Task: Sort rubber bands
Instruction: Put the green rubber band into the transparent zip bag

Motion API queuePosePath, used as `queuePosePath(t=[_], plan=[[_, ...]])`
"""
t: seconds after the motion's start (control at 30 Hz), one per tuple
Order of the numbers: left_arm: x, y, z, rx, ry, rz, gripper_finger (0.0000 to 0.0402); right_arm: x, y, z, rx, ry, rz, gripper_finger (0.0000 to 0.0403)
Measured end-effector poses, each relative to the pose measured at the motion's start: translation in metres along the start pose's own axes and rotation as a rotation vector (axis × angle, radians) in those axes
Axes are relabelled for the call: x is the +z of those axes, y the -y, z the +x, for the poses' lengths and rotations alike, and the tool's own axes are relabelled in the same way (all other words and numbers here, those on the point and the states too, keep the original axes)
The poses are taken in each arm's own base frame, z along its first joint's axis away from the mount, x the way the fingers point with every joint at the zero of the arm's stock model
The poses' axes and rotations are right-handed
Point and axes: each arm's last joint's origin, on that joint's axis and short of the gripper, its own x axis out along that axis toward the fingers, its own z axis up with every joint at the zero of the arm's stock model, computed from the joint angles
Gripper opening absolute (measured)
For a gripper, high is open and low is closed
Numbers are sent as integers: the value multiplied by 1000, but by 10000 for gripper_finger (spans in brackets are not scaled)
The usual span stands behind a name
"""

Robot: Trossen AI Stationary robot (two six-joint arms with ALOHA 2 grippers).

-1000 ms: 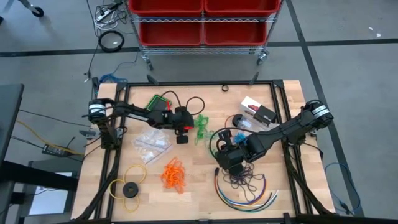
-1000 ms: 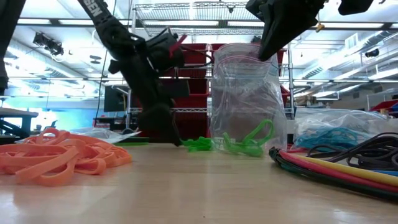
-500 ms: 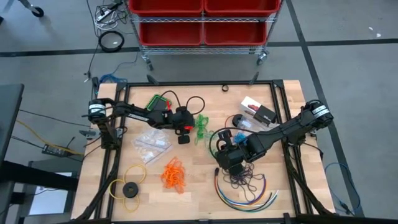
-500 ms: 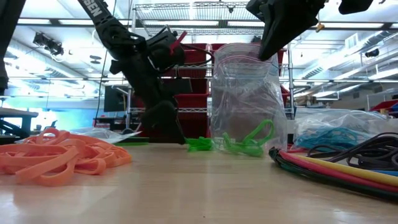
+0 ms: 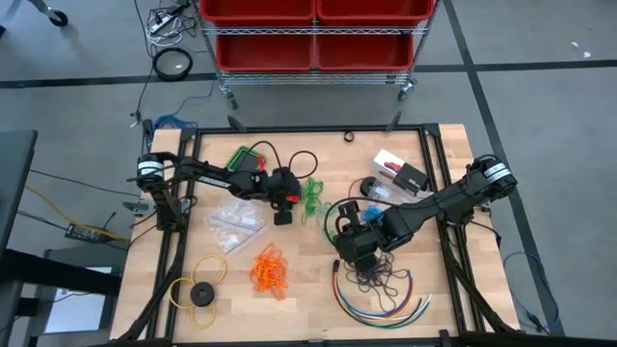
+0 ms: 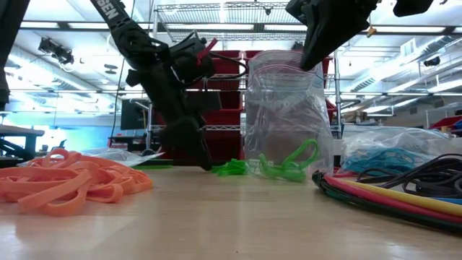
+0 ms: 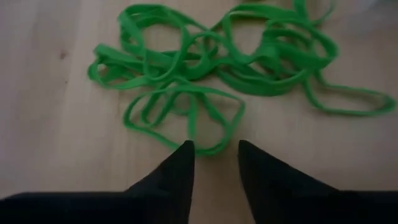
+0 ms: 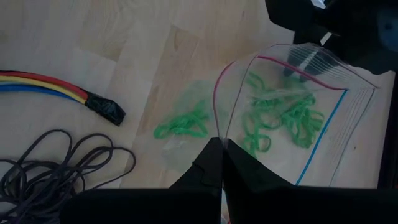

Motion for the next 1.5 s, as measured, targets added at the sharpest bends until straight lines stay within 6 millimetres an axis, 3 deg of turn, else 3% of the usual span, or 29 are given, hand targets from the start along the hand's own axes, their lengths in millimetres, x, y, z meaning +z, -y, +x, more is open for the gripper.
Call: queuePosePath(t=[0.2, 0.57, 0.83, 1.1, 1.5], plan=[[0, -1, 0, 28, -4, 40, 12, 0, 0, 0, 0, 0, 0, 0], [0, -3, -5, 75, -24, 82, 5, 0, -1, 0, 1, 2, 8, 0], [21, -3, -54, 79, 135, 83, 2, 0, -2, -1, 2, 0, 4, 0], [49, 23, -110, -141, 482, 141, 1, 1, -2, -1, 2, 6, 1, 0], [73, 49, -130, -213, 789, 173, 0, 1, -2, -1, 1, 15, -3, 0]])
